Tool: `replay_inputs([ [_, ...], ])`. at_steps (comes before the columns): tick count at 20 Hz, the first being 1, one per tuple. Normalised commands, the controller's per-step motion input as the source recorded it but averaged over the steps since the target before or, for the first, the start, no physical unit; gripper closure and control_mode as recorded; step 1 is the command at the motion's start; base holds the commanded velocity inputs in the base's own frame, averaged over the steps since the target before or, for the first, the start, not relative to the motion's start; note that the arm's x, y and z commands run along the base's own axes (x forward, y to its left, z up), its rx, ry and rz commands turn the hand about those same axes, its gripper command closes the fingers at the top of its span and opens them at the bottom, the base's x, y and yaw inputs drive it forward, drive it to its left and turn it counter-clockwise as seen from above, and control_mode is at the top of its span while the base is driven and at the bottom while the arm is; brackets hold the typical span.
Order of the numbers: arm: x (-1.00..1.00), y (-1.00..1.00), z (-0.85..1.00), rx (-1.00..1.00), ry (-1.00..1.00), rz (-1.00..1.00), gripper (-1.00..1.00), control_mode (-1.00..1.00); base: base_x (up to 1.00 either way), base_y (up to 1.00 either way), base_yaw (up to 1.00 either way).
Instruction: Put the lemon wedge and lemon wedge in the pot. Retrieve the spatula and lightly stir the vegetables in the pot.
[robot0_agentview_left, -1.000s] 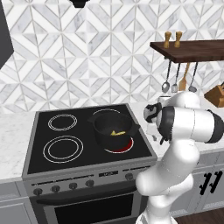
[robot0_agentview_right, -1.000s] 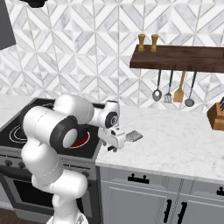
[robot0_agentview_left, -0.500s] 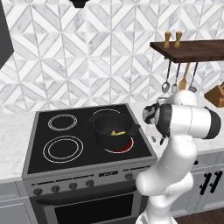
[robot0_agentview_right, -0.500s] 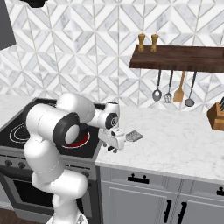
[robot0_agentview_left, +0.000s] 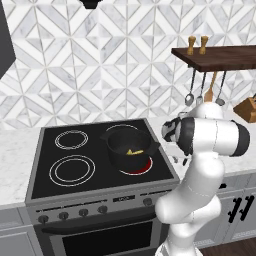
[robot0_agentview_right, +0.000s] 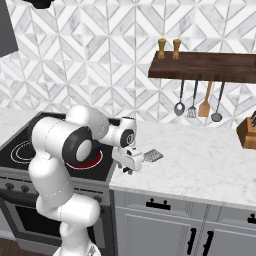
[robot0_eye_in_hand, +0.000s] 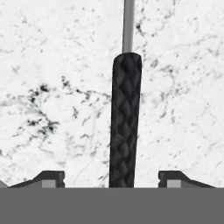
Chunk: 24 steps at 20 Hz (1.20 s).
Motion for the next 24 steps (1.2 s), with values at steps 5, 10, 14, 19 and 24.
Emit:
replay_inputs([
  [5, 0.00, 0.00, 0.00, 0.00, 0.00, 0.00, 1.00, -1.00, 0.00, 0.00, 0.00],
  [10, 0.00, 0.00, 0.00, 0.00, 0.00, 0.00, 1.00, -1.00, 0.00, 0.00, 0.00],
  [14, 0.00, 0.00, 0.00, 0.00, 0.00, 0.00, 1.00, -1.00, 0.00, 0.00, 0.00],
  [19, -0.01, 0.00, 0.09, 0.00, -0.01, 0.01, 1.00, -1.00, 0.00, 0.00, 0.00],
  [24, -0.06, 0.09, 0.74, 0.00, -0.14, 0.04, 1.00, -1.00, 0.00, 0.00, 0.00],
])
